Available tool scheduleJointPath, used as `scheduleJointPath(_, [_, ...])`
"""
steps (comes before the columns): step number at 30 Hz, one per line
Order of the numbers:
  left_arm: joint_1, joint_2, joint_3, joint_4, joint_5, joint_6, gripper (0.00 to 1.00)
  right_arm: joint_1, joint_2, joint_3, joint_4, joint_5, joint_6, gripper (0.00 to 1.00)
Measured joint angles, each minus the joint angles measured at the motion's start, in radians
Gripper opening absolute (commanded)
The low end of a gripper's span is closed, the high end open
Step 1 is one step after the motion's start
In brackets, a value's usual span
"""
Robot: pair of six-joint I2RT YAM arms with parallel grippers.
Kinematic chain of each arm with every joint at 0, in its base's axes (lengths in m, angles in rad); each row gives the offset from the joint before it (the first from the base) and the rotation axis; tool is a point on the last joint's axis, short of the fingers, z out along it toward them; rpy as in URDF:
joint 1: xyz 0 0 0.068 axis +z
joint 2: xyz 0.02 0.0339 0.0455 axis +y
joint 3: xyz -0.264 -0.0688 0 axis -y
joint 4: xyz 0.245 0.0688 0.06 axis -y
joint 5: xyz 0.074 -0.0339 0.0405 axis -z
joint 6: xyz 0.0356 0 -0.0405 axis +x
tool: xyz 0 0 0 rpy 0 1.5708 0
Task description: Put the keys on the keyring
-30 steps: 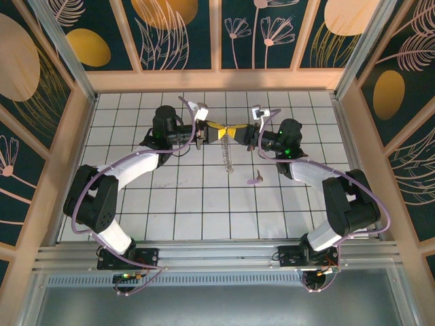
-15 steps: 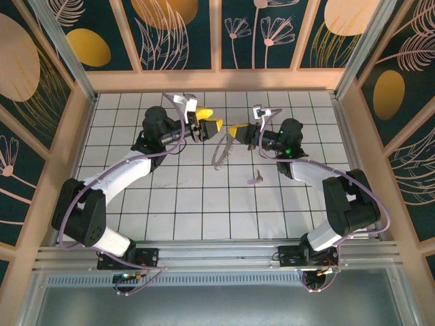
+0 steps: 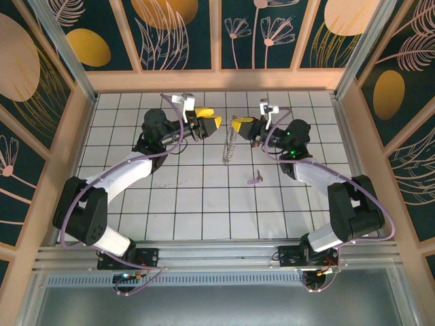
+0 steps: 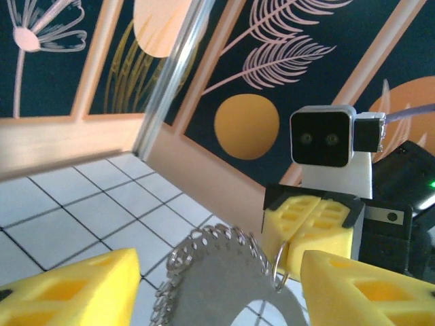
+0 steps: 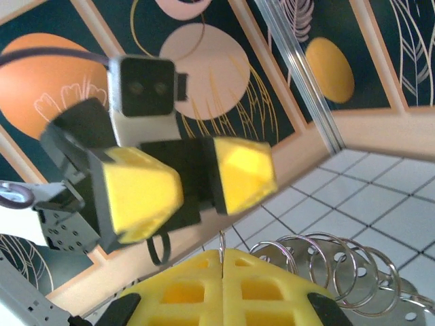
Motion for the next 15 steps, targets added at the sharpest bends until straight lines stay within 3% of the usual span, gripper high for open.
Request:
scheduleJointPath(6, [0.0, 0.026, -0.038, 0.134, 0.057, -0.102, 0.52, 0.003, 0.001, 0.0, 0.103, 0.028, 0.06, 0.0])
scheduleJointPath(15, [0.0, 0.055, -0.045, 0.361, 0.081, -0.254, 0.48, 0.037, 0.031, 0.014, 0.166, 0.088, 0.127, 0.0])
